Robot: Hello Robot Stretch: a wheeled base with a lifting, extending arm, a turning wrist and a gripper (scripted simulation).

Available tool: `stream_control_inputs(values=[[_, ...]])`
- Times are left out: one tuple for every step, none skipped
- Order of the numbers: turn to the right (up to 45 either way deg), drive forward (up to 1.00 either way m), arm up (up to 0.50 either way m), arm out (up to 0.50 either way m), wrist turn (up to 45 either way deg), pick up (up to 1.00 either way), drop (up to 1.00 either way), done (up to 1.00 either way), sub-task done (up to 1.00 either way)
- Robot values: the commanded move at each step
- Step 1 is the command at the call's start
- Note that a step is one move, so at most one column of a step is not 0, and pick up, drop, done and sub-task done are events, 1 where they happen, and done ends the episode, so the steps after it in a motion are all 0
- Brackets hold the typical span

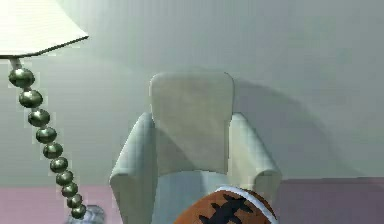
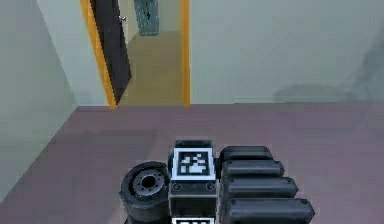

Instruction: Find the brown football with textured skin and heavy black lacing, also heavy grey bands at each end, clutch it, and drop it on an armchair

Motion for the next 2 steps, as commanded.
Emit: stream_control_inputs(values=[[-45.0, 0.0, 0.0, 0.0, 0.0, 0.0, 0.0, 0.0, 0.0], [-42.0, 0.0, 0.0, 0.0, 0.0, 0.0, 0.0, 0.0, 0.0]])
